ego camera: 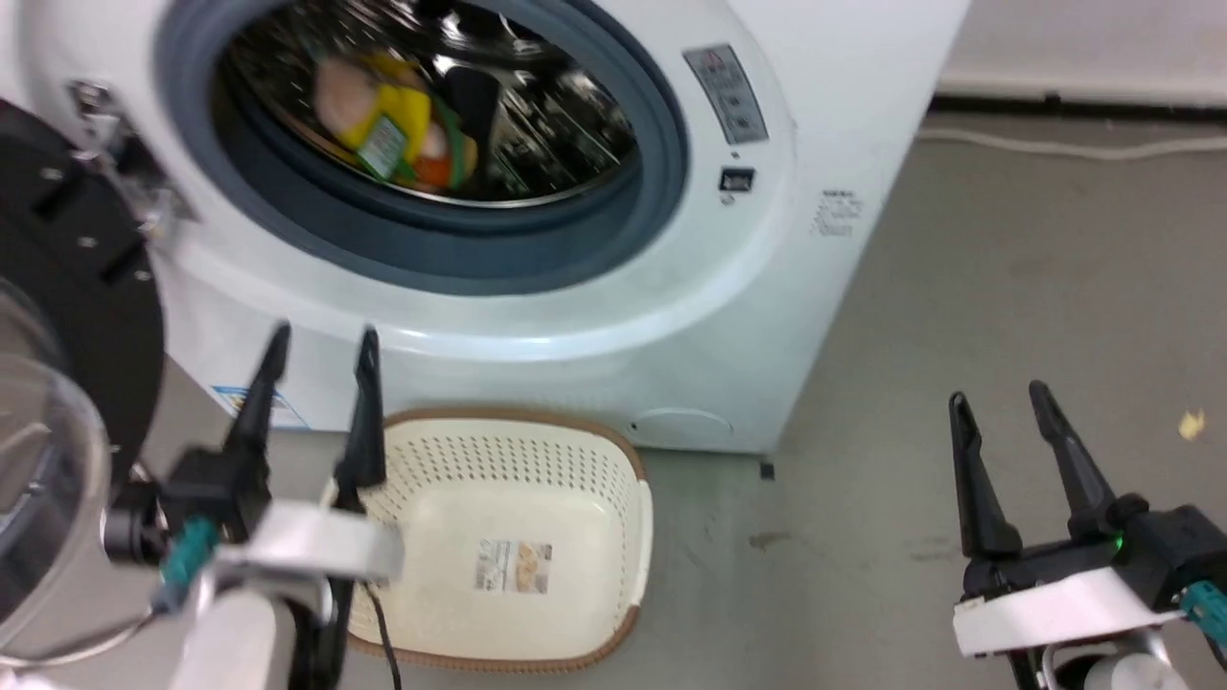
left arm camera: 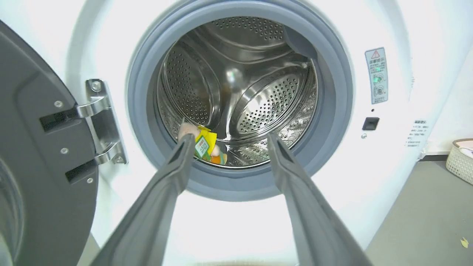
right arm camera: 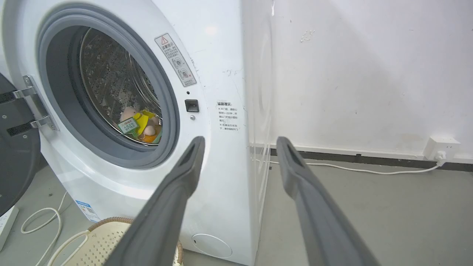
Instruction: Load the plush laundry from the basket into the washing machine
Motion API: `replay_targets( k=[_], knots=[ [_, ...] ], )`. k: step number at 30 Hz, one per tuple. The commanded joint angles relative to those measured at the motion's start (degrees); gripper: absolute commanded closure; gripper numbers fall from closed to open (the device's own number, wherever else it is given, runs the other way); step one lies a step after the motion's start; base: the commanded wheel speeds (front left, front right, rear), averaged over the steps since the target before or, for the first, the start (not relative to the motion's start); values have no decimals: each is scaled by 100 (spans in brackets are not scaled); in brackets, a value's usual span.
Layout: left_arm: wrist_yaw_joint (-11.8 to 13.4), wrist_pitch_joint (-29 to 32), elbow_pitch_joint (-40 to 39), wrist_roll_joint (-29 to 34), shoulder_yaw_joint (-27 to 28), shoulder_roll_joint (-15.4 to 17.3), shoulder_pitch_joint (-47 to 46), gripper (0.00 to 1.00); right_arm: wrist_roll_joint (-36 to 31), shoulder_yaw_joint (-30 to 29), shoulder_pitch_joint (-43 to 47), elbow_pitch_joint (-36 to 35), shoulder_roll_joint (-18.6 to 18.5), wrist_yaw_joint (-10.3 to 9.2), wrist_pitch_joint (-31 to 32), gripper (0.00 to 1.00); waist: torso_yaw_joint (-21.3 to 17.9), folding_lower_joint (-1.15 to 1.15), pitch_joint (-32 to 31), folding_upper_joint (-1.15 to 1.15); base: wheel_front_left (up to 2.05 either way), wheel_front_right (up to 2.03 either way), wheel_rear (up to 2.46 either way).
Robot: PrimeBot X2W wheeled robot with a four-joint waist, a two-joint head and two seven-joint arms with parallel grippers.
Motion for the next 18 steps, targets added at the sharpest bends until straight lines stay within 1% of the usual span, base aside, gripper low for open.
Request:
replay_targets(
  k=[1, 5, 9, 13, 18],
  knots=[
    [32, -24, -67, 62, 18, -33, 133, 0, -23, 13, 83, 15, -1, -4, -25, 0, 99, 2, -136, 0, 0, 0, 0],
    [76, -24, -221, 251, 7, -150, 607, 0, 43, 55, 214, 59, -1, -4, -25, 0, 94, 2, -261, 0, 0, 0, 0],
    [116, -24, -217, 436, -61, -253, 959, 0, 117, 85, 357, 81, -1, -4, -25, 0, 76, 2, -349, 0, 0, 0, 0],
    [174, -24, -270, 470, 51, -372, 1160, 0, 126, 100, 466, 108, -1, -4, -25, 0, 73, 2, -401, 0, 0, 0, 0],
    [73, -25, -157, 579, 61, -387, 1221, 0, 131, 166, 485, 162, -1, -4, -25, 0, 91, 2, -431, 0, 0, 0, 0]
  ],
)
